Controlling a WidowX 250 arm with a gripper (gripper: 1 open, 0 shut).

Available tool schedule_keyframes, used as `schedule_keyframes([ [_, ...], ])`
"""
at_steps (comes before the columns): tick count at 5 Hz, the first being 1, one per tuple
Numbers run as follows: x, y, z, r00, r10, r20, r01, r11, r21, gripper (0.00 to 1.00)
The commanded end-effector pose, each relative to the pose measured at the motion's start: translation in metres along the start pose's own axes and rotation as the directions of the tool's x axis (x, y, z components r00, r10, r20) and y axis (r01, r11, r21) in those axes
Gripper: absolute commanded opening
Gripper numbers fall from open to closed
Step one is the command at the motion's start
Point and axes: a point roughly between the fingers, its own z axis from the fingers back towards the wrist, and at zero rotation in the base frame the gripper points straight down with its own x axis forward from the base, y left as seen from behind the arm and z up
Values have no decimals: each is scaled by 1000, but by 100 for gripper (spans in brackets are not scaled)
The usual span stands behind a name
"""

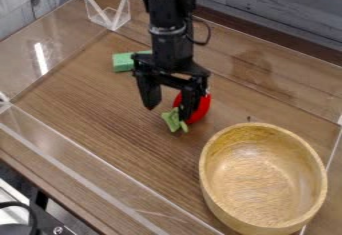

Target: Move the red object to the left side of the table

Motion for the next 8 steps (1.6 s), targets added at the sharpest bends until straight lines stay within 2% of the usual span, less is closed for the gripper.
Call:
schedule_keyframes([
  [1,7,-2,-2,999,2,38,-2,1000,4,100],
  [2,9,-1,-7,999,11,41,-11,1000,5,0],
  [3,9,0,-6,999,13,46,-13,1000,3,0],
  [4,10,3,3,998,13,59,-13,1000,-5,0],
  [7,9,10,37,995,14,96,-10,999,-43,0],
  [8,12,23,51,991,50,126,-44,998,-50,0],
])
